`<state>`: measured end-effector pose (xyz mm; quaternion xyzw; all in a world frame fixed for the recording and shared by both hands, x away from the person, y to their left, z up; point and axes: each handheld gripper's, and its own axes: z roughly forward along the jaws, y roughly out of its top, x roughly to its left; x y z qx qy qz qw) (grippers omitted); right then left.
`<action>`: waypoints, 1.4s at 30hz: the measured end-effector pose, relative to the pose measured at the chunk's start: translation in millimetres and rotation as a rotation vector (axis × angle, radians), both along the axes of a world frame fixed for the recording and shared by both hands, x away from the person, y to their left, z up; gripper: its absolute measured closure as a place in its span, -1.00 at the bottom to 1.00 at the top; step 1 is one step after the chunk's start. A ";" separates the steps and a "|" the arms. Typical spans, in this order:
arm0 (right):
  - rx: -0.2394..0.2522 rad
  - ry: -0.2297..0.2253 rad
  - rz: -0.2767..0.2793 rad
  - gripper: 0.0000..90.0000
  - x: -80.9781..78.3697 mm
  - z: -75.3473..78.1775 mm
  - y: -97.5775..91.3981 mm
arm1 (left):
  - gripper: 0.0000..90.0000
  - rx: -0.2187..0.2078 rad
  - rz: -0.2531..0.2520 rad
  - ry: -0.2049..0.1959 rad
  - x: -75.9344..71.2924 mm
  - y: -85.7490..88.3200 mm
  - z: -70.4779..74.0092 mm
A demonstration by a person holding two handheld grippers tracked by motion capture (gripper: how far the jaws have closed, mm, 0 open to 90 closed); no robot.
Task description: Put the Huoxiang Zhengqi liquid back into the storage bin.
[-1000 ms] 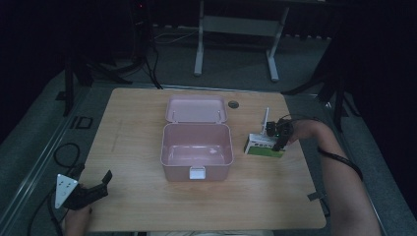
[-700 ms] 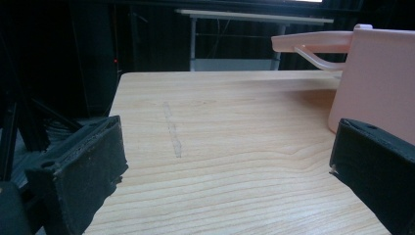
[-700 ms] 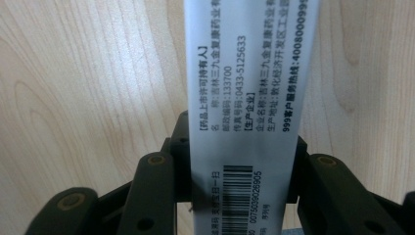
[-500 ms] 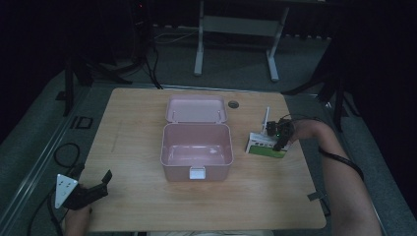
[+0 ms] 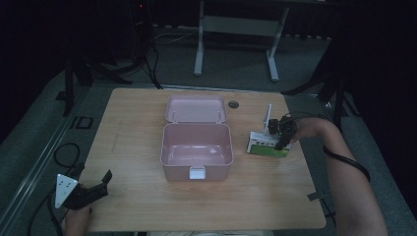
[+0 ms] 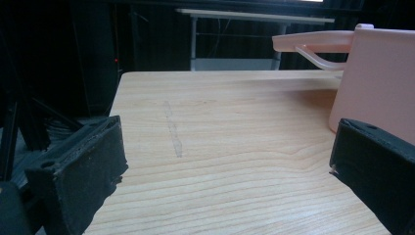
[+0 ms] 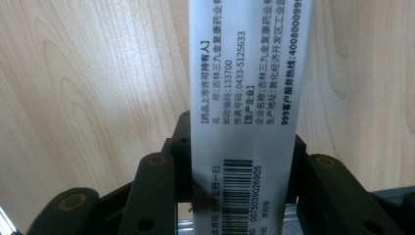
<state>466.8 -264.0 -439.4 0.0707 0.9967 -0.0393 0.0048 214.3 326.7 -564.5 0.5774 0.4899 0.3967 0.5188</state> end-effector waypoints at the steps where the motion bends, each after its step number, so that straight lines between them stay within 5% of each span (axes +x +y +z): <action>1: -0.003 -0.003 -0.001 0.40 -0.6 2.6 1.1 | -0.99 -0.002 0.000 0.000 0.0 0.0 0.0; 19: 0.047 -0.028 0.015 0.40 -19.4 63.5 18.4 | -0.99 -0.003 0.001 -0.002 -0.2 0.2 -0.1; 29: 0.058 -0.088 0.040 0.40 -32.9 103.7 32.5 | -0.99 -0.004 0.002 -0.003 -0.1 0.0 -0.1; 33: 0.103 -0.094 0.054 0.41 -39.0 121.9 41.6 | -0.99 -0.004 0.001 -0.002 -0.2 0.1 0.0; 42: 0.124 -0.109 0.066 0.41 -43.4 136.3 63.1 | -0.99 -0.005 0.000 -0.003 -0.3 0.2 -0.1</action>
